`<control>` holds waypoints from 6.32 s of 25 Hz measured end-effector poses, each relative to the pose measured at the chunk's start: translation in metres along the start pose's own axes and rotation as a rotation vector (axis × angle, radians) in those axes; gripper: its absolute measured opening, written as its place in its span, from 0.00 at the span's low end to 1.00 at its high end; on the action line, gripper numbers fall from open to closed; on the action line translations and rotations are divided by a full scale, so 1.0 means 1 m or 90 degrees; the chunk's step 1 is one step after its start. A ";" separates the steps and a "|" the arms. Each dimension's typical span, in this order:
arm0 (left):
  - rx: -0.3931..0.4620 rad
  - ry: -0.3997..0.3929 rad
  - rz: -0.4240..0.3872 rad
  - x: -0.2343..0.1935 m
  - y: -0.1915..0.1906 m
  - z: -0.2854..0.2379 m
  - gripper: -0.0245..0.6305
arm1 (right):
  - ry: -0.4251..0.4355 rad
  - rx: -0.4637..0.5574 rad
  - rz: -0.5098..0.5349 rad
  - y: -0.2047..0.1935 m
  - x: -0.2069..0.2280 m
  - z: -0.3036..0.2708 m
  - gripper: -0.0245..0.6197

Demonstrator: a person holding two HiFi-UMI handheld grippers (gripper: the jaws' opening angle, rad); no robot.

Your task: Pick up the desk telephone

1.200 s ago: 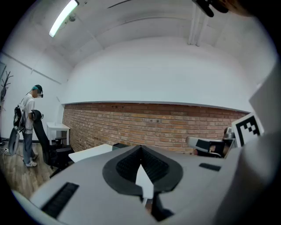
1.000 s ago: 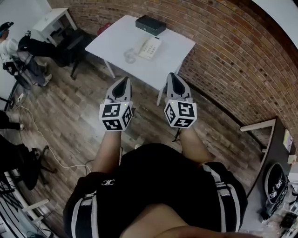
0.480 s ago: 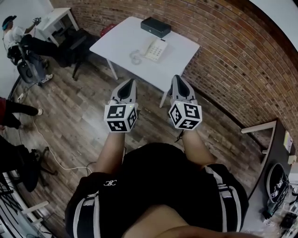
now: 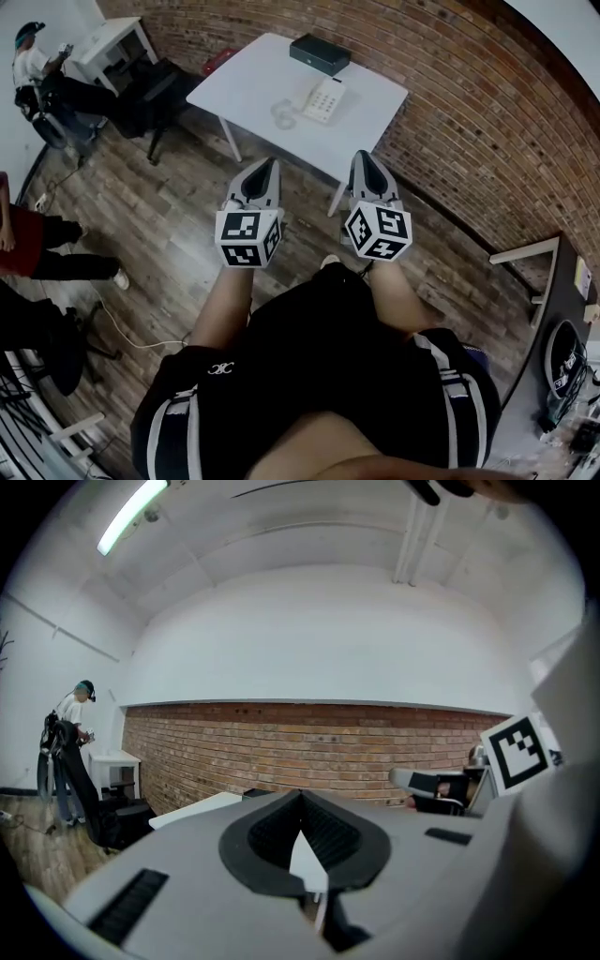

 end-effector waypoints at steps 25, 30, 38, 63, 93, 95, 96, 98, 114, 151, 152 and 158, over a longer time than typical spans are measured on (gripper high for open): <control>-0.015 0.001 0.039 -0.064 -0.002 -0.137 0.04 | -0.003 0.001 0.041 -0.005 0.043 -0.150 0.04; -0.027 0.002 0.042 -0.077 0.002 -0.184 0.04 | 0.005 -0.017 0.045 0.000 0.060 -0.196 0.04; -0.067 0.010 0.027 -0.087 0.009 -0.271 0.04 | 0.023 -0.056 0.025 0.003 0.107 -0.271 0.04; -0.150 -0.097 0.012 -0.124 -0.016 -0.430 0.04 | -0.016 -0.133 -0.053 -0.024 0.181 -0.367 0.04; -0.332 -0.418 0.104 -0.196 -0.128 -0.573 0.27 | -0.138 -0.257 -0.317 -0.143 0.246 -0.428 0.14; -0.352 -0.429 0.136 -0.197 -0.139 -0.580 0.34 | -0.138 -0.271 -0.332 -0.146 0.250 -0.431 0.20; -0.364 -0.436 0.156 -0.197 -0.145 -0.584 0.37 | -0.141 -0.278 -0.338 -0.149 0.252 -0.433 0.21; -0.388 -0.452 0.202 -0.198 -0.156 -0.592 0.44 | -0.149 -0.291 -0.349 -0.155 0.257 -0.437 0.22; -0.474 -0.538 0.428 -0.201 -0.223 -0.616 0.51 | -0.153 -0.350 -0.458 -0.193 0.275 -0.459 0.35; -0.436 -0.603 0.341 -0.196 -0.162 -0.606 0.49 | -0.108 -0.326 -0.390 -0.131 0.251 -0.462 0.32; -0.428 -0.605 0.333 -0.195 -0.155 -0.605 0.50 | -0.104 -0.318 -0.381 -0.124 0.250 -0.461 0.32; -0.353 -0.595 0.311 -0.192 -0.115 -0.593 0.50 | -0.103 -0.277 -0.353 -0.087 0.237 -0.452 0.32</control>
Point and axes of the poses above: the fingertips, and each gripper's own axes: z backward along the fingers, x to its right, y out of its top, the point moved 10 cm from there along z, backward along the fingers, and after that the axes turned 9 degrees about -z, right-handed, at the moved point
